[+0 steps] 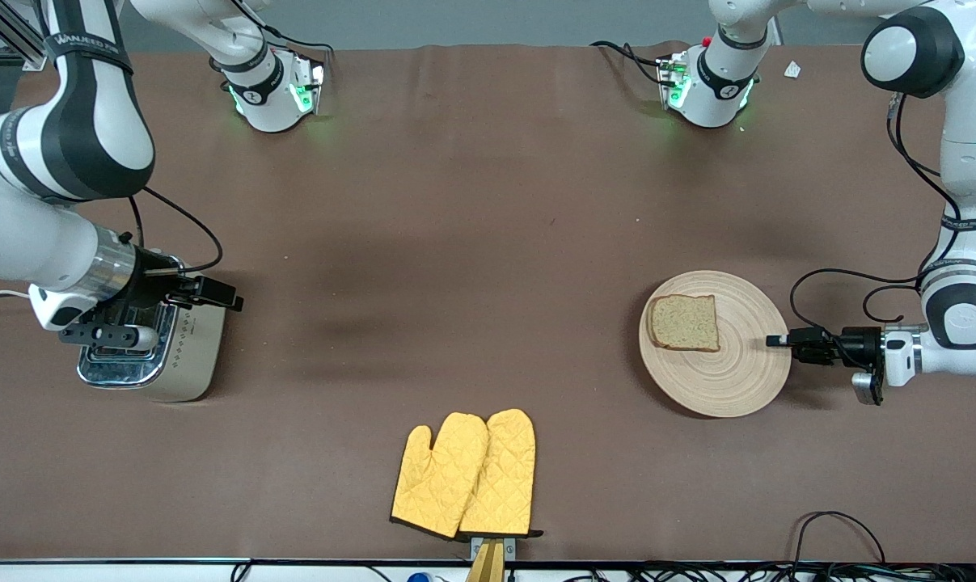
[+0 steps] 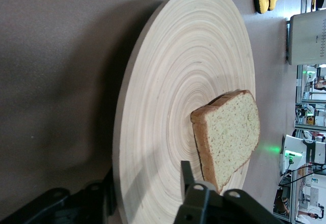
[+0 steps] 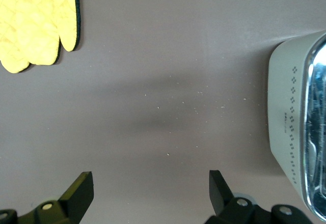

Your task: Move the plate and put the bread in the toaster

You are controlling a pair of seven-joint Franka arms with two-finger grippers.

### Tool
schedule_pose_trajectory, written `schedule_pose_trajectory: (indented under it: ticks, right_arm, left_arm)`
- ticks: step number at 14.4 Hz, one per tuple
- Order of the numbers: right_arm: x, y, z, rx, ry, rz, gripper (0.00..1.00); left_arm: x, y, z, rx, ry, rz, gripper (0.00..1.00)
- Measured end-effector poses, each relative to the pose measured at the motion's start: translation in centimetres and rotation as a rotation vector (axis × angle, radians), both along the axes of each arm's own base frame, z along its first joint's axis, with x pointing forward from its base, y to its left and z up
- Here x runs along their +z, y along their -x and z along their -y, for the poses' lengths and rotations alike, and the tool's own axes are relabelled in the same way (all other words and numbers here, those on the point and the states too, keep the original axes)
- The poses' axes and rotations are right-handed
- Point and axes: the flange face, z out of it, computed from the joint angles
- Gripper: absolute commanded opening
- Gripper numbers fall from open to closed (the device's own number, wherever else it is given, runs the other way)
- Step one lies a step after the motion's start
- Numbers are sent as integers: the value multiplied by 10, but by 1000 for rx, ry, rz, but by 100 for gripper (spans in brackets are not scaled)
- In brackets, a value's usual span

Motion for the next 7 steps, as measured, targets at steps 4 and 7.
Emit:
schedule_pose_trajectory:
  ticks: [4,7]
  right_arm:
    - [-20,-6,-12,8,4,7,100]
    - [-37,-5,-27,22,7,3,100]
  left_arm:
    - [8,-5,4,-8,23,25,0]
    - [30,-20,46,-39,89,44,0]
